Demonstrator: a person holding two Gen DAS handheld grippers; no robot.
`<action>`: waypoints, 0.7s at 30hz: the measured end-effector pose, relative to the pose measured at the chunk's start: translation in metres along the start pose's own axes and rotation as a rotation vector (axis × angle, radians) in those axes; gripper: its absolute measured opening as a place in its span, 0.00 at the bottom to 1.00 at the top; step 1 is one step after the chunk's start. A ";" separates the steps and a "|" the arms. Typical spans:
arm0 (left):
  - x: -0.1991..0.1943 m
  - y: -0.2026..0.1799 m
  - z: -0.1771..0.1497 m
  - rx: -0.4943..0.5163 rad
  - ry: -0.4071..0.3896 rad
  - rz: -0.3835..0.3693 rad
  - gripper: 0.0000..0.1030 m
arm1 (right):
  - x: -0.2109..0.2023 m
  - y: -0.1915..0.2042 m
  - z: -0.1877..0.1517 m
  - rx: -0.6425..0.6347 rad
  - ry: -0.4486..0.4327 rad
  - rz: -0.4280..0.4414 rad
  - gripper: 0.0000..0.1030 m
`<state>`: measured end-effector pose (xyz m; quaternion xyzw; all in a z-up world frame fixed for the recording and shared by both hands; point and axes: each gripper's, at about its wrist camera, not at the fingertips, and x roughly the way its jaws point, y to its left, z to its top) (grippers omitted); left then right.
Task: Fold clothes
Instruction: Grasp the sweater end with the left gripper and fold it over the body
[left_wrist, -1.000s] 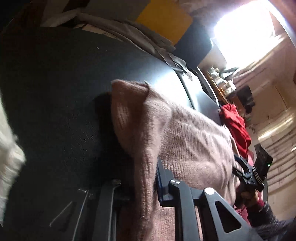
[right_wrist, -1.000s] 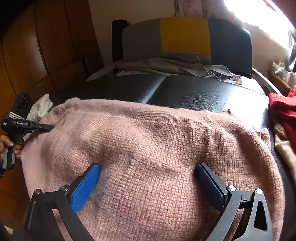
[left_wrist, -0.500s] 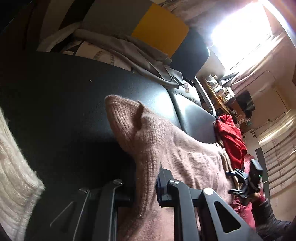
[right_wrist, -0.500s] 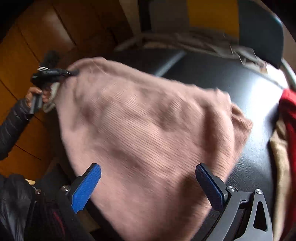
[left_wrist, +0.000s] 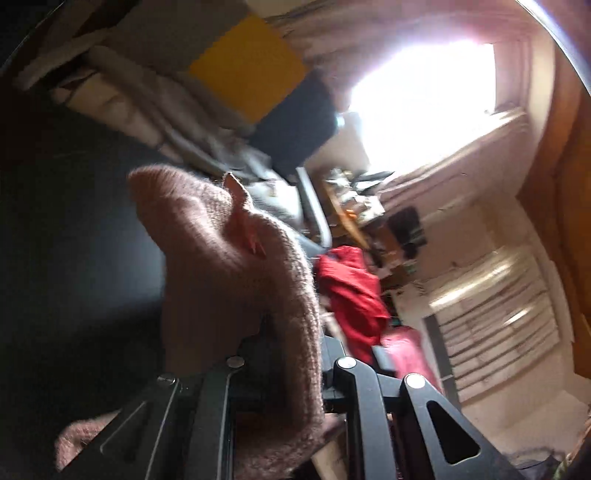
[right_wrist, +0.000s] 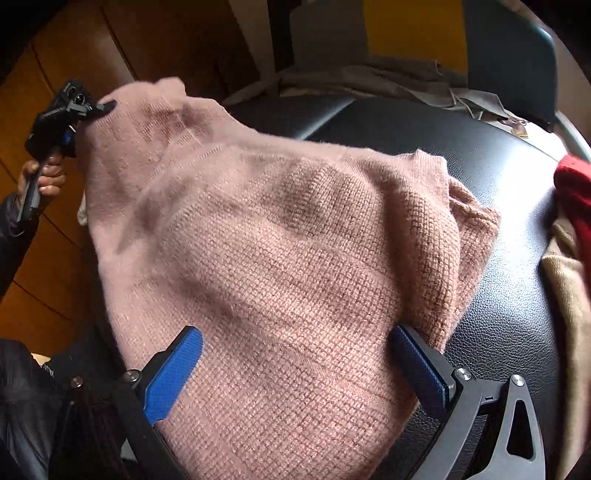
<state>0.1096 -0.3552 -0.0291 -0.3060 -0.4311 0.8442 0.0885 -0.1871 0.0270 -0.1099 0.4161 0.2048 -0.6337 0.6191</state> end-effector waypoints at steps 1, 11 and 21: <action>0.004 -0.010 -0.001 0.001 -0.004 -0.026 0.14 | -0.001 0.000 -0.002 0.005 -0.011 0.002 1.00; 0.092 -0.090 -0.013 -0.014 0.053 -0.150 0.14 | -0.012 -0.002 -0.015 0.044 -0.063 0.046 1.00; 0.235 -0.097 -0.053 -0.100 0.254 -0.067 0.14 | -0.021 -0.006 -0.029 0.087 -0.137 0.111 1.00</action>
